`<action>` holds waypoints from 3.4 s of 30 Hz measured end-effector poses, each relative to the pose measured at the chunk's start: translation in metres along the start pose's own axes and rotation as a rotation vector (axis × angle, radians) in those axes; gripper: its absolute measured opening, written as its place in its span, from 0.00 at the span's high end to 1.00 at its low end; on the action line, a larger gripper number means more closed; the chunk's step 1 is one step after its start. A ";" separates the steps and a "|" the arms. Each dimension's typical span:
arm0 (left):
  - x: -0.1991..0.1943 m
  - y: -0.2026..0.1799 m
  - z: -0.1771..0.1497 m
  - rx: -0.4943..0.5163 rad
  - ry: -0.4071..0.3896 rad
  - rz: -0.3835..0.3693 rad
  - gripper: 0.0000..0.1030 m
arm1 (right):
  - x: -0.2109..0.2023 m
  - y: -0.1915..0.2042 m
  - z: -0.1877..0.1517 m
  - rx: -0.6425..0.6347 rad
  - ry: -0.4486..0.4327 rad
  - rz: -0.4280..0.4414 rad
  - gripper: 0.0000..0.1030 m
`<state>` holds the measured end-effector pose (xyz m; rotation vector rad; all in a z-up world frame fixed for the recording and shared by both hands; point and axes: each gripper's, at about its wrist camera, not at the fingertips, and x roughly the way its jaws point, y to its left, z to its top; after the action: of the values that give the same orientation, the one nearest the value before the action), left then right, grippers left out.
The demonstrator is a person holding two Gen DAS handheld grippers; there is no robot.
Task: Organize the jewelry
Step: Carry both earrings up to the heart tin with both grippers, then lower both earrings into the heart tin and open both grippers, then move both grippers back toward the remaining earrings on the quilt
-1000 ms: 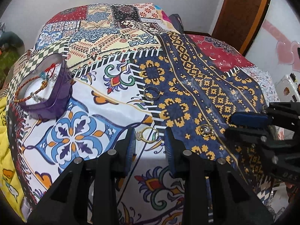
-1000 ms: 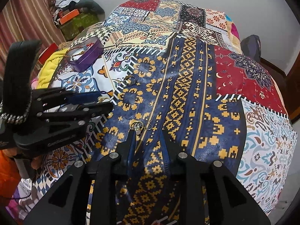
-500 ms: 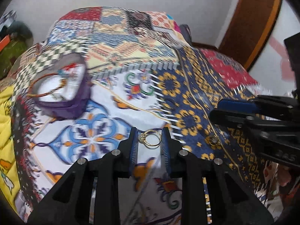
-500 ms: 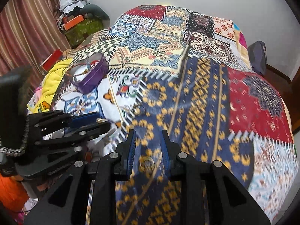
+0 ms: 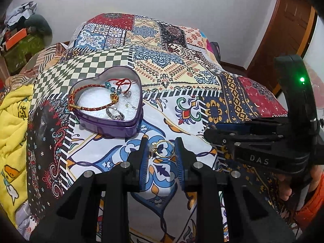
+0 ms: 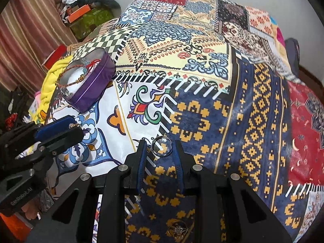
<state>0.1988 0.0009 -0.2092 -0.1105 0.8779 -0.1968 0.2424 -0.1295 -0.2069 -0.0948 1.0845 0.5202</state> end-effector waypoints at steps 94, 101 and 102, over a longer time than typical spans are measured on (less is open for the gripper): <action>-0.019 0.087 0.054 -0.168 -0.116 0.046 0.76 | 0.003 0.072 0.090 -0.118 -0.119 0.152 0.75; -0.044 0.081 0.057 -0.149 -0.148 0.058 0.76 | -0.034 0.064 0.084 -0.109 -0.188 0.114 0.74; -0.046 0.079 0.057 -0.142 -0.150 0.063 0.76 | -0.044 0.061 0.081 -0.104 -0.203 0.107 0.74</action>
<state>0.2243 0.0891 -0.1520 -0.2266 0.7446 -0.0668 0.2658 -0.0656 -0.1198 -0.0735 0.8670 0.6678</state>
